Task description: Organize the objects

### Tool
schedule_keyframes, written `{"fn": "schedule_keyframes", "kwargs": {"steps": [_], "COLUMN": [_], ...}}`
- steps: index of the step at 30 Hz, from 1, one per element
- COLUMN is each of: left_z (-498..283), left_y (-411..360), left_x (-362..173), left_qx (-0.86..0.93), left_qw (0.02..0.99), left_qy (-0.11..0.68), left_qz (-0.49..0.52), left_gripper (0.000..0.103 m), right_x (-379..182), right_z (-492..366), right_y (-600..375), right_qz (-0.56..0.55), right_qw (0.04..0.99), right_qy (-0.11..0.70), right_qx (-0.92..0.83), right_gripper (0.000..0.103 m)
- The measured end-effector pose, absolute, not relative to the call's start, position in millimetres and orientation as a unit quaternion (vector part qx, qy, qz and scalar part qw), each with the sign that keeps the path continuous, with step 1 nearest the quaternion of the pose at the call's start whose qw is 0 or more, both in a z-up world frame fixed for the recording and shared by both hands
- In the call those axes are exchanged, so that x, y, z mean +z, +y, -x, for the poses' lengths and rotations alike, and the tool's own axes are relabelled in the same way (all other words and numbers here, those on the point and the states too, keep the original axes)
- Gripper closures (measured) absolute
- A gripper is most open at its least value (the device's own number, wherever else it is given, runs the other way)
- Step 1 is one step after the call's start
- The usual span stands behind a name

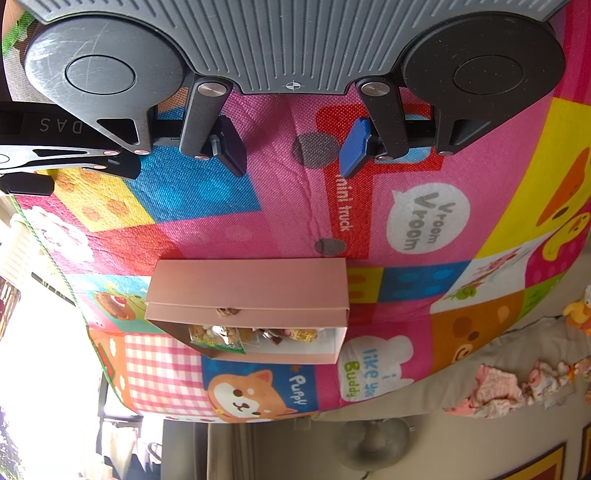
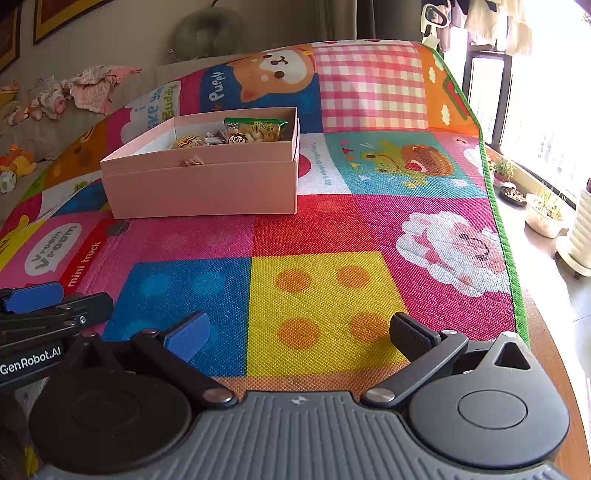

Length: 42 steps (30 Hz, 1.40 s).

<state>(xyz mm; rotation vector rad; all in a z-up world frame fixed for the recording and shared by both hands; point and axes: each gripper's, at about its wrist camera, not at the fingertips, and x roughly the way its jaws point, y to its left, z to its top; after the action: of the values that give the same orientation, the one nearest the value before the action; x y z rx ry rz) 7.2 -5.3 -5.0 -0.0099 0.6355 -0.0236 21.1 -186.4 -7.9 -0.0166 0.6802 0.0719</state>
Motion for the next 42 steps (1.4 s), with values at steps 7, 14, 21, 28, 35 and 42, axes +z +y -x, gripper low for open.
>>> {"fn": "schedule_keyframes", "kwargs": {"steps": [7, 14, 21, 28, 35, 42], "left_z": [-6.9, -7.0, -6.5, -6.0, -6.3, -6.4], "left_y": [-6.1, -5.9, -9.6, -8.6, -8.6, -8.5], "left_x": [-5.3, -4.8, -4.4, -4.5, -4.7, -4.6], "left_qx": [-0.01, -0.012, -0.01, -0.01, -0.01, -0.01], "left_qw": [0.95, 0.95, 0.95, 0.95, 0.95, 0.95], "left_qy": [0.312, 0.312, 0.313, 0.313, 0.313, 0.313], "left_qz": [0.001, 0.006, 0.0, 0.001, -0.001, 0.0], "left_gripper": [0.041, 0.042, 0.041, 0.041, 0.041, 0.041], "right_x": [-8.0, -7.7, -7.7, -7.7, -7.8, -7.7], "right_z": [-21.2, -21.4, -21.8, -21.3, -21.5, -21.6], "right_y": [-186.3, -186.4, -186.3, -186.4, -186.4, -186.3], "right_qz": [0.008, 0.008, 0.008, 0.008, 0.008, 0.008], "right_qw": [0.942, 0.942, 0.942, 0.942, 0.942, 0.942], "right_qy": [0.333, 0.333, 0.334, 0.333, 0.334, 0.334], "right_qx": [0.035, 0.035, 0.035, 0.035, 0.035, 0.035], "right_gripper": [0.0, 0.0, 0.0, 0.0, 0.0, 0.0]}}
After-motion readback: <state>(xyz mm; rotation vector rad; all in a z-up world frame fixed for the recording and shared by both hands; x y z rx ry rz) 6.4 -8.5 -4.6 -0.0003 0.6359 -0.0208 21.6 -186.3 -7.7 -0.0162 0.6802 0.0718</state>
